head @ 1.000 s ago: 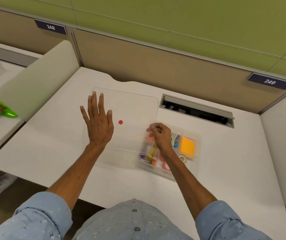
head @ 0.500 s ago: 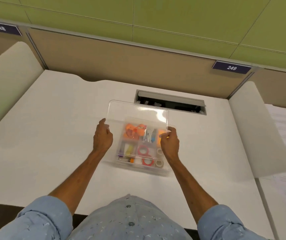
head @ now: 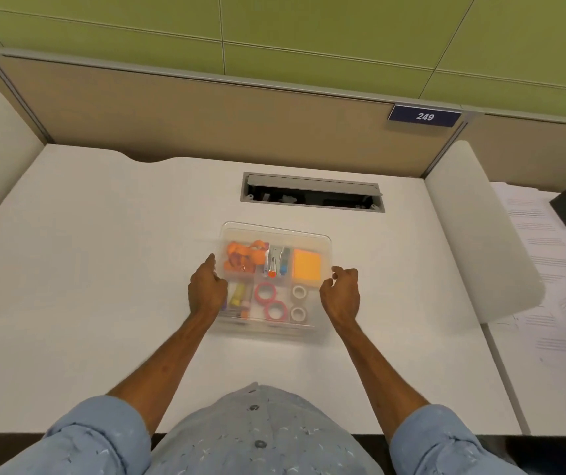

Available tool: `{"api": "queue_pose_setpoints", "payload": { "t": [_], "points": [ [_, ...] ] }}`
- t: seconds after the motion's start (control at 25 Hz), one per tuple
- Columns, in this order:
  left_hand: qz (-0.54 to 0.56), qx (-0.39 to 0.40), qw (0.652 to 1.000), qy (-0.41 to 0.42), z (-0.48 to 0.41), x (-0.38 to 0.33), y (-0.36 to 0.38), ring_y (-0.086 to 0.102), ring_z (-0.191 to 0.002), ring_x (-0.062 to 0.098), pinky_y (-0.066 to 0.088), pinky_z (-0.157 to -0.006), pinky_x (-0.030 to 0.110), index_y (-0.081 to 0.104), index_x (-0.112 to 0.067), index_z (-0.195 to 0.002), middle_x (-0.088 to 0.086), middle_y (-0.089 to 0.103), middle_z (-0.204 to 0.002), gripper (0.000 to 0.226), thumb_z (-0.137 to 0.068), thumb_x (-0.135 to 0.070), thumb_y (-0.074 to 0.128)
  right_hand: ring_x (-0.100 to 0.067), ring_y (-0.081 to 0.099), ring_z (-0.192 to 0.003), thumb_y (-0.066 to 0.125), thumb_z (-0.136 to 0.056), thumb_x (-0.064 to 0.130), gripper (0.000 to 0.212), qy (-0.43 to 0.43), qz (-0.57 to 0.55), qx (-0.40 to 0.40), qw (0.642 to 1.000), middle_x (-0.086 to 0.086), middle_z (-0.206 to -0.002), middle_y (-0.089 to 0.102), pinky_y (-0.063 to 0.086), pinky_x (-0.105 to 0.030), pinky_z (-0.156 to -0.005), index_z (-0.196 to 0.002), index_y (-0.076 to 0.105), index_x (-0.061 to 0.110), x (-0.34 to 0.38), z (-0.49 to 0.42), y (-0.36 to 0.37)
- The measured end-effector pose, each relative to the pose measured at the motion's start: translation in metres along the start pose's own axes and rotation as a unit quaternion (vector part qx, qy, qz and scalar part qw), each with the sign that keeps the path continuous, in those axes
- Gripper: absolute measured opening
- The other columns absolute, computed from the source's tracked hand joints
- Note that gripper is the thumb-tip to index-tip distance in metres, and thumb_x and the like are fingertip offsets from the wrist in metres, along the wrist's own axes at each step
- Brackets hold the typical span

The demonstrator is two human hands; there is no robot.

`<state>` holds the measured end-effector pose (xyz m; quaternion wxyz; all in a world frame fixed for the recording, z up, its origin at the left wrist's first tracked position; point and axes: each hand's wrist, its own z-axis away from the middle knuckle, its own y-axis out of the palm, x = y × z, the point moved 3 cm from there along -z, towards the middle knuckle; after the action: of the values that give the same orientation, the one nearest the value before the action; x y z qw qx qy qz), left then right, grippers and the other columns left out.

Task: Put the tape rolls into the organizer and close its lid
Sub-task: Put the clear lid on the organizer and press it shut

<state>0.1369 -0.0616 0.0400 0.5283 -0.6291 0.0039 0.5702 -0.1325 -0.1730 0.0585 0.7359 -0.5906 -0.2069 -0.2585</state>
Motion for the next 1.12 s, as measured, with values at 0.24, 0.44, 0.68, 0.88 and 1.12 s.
{"api": "queue_pose_setpoints", "payload": {
  "t": [0.24, 0.44, 0.68, 0.88, 1.12],
  "points": [
    [0.004, -0.002, 1.0, 0.025, 0.005, -0.007, 0.002, 0.07, -0.109, 0.045, 0.06, -0.093, 0.051, 0.063, -0.007, -0.129, 0.02, 0.075, -0.121, 0.047, -0.09, 0.012, 0.046, -0.034, 0.064, -0.131, 0.048, -0.111, 0.011, 0.044, 0.012, -0.004, 0.024, 1.0, -0.013, -0.147, 0.05, 0.051, -0.043, -0.11, -0.155, 0.053, 0.008, -0.006, -0.001, 0.001],
    [-0.011, 0.005, 0.999, 0.034, -0.005, -0.006, -0.002, 0.068, -0.111, 0.046, 0.056, -0.093, 0.049, 0.068, -0.006, -0.127, 0.023, 0.073, -0.121, 0.04, -0.094, 0.01, 0.052, -0.036, 0.061, -0.133, 0.046, -0.112, 0.008, 0.041, 0.005, 0.002, 0.026, 1.0, -0.018, -0.145, 0.053, 0.049, -0.042, -0.112, -0.152, 0.054, 0.004, -0.003, -0.004, 0.006],
    [-0.002, 0.01, 1.0, -0.003, -0.017, 0.005, 0.001, 0.062, -0.13, 0.043, 0.051, -0.112, 0.053, 0.058, -0.002, -0.145, 0.024, 0.066, -0.14, 0.04, -0.105, 0.0, 0.052, -0.035, 0.063, -0.13, 0.045, -0.112, 0.011, 0.039, 0.006, 0.006, 0.022, 1.0, -0.016, -0.142, 0.056, 0.051, -0.042, -0.109, -0.15, 0.057, 0.008, -0.002, -0.006, 0.006],
    [0.006, 0.023, 1.0, -0.012, -0.019, 0.01, 0.002, 0.062, -0.13, 0.042, 0.05, -0.111, 0.052, 0.058, -0.003, -0.144, 0.023, 0.066, -0.141, 0.036, -0.108, -0.006, 0.051, -0.037, 0.065, -0.128, 0.042, -0.114, 0.013, 0.04, 0.002, 0.017, 0.027, 0.999, -0.017, -0.139, 0.057, 0.053, -0.045, -0.106, -0.152, 0.055, 0.012, -0.004, -0.007, 0.008],
    [-0.02, 0.038, 0.999, 0.012, -0.01, 0.013, 0.008, 0.058, -0.133, 0.043, 0.048, -0.113, 0.052, 0.049, -0.004, -0.151, 0.024, 0.056, -0.145, 0.043, -0.108, -0.004, 0.045, -0.039, 0.064, -0.125, 0.036, -0.117, 0.018, 0.048, -0.004, 0.039, 0.046, 0.998, -0.019, -0.137, 0.054, 0.053, -0.047, -0.105, -0.164, 0.04, 0.019, -0.009, -0.006, 0.01]
  ]
}}
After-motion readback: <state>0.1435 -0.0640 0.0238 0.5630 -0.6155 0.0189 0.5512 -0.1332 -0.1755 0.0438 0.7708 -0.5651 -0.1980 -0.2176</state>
